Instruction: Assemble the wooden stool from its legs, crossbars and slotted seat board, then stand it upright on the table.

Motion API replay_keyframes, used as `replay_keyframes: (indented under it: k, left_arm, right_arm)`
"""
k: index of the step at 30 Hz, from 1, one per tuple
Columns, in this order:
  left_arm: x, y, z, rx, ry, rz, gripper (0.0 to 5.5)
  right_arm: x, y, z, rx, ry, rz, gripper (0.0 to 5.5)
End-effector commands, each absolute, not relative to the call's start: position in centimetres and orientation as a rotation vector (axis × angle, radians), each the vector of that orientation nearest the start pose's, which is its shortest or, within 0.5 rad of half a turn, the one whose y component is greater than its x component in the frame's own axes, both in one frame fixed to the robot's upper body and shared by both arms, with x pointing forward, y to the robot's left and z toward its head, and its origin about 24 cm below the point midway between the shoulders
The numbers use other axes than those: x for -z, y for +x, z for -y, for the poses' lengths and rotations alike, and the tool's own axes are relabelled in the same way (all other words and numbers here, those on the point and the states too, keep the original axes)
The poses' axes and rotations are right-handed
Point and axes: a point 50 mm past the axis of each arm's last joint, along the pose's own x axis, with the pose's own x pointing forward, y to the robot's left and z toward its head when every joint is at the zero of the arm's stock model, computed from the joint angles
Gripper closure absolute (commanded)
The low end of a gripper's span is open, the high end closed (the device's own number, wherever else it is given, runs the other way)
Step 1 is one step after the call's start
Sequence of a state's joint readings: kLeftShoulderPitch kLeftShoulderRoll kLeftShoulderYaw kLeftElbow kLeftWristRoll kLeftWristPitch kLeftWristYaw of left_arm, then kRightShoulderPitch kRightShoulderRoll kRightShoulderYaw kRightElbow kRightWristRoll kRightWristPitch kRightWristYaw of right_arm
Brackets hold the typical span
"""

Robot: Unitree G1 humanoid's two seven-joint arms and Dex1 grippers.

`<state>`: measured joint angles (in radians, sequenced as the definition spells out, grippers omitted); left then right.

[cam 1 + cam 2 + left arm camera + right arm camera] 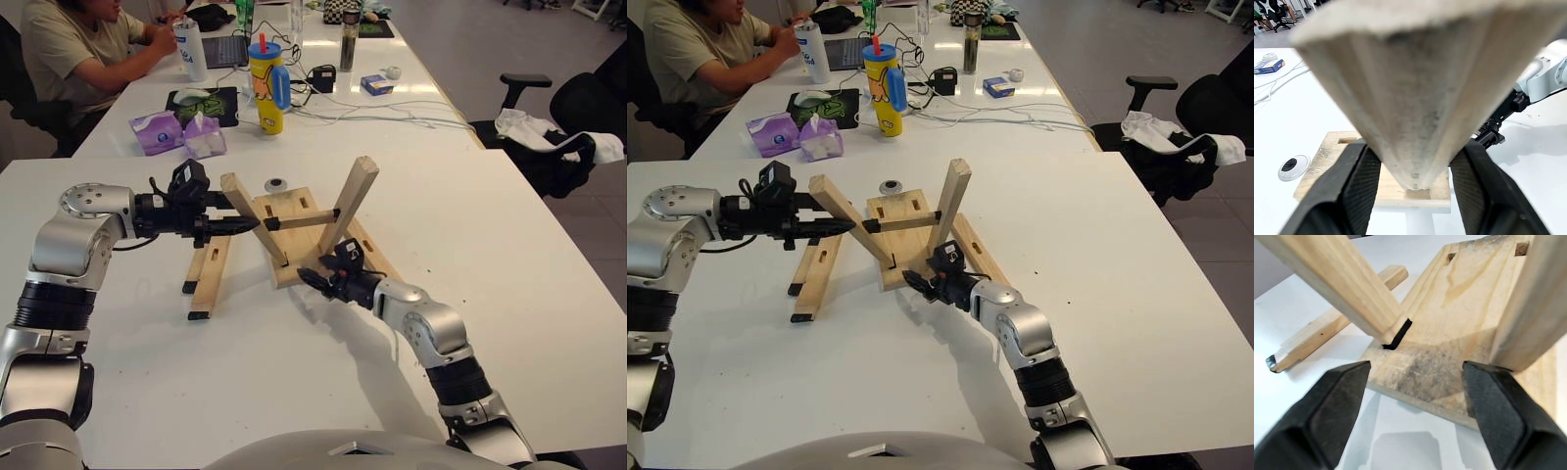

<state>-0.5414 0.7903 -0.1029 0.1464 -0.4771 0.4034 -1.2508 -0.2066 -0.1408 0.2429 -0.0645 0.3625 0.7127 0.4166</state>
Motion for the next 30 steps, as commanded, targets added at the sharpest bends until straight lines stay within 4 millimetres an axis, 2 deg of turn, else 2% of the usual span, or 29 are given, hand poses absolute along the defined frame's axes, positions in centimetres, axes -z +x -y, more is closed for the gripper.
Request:
replay_keyframes:
  k: [1, 4, 8, 11, 13, 18, 20, 23, 25, 27, 30]
  left_arm:
    - [-10.1, 28.3, -20.6, 1.293, 0.208, -0.518, 3.43]
    - [-9.3, 28.3, -20.2, 1.297, 0.224, -0.526, 3.43]
    - [-9.4, 28.9, -20.4, 1.270, 0.203, -0.504, 3.43]
    - [-9.6, 29.4, -20.7, 1.253, 0.220, -0.513, 3.43]
    - [-9.5, 29.7, -20.8, 1.251, 0.248, -0.530, 3.43]
    - [-10.1, 30.8, -20.5, 1.261, 0.280, -0.526, 3.43]
    - [-10.3, 31.2, -20.4, 1.269, 0.288, -0.524, 3.43]
    - [-10.4, 31.6, -20.2, 1.278, 0.296, -0.522, 3.43]
    - [-10.4, 31.8, -20.1, 1.281, 0.296, -0.518, 3.43]
    - [-10.5, 32.0, -19.8, 1.277, 0.280, -0.490, 3.43]
    - [-10.6, 32.0, -18.9, 1.286, 0.223, -0.439, 3.43]
  right_arm:
    - [-1.3, 24.2, 7.7, -0.769, 0.224, -0.664, 1.98]
    - [-2.4, 24.3, 7.5, -0.788, 0.296, -0.584, 2.25]
    - [-7.3, 23.8, 6.8, -0.915, 0.384, -0.307, 2.95]
    - [-10.6, 23.0, 6.4, -0.986, 0.326, -0.154, 3.43]
    - [-12.2, 23.4, 6.4, -0.953, 0.249, -0.065, 3.69]
    - [-14.2, 25.3, 6.2, -0.816, 0.125, 0.105, 4.53]
    - [-14.0, 26.1, 6.0, -0.765, 0.089, 0.116, 4.83]
    - [-12.0, 27.2, 5.9, -0.673, 0.025, 0.056, 5.34]
    - [-9.2, 27.6, 5.9, -0.641, -0.035, -0.080, 5.47]
    - [-5.6, 27.1, 5.7, -0.662, -0.132, -0.268, 5.47]
    - [-3.0, 26.2, 5.6, -0.686, -0.181, -0.403, 5.47]
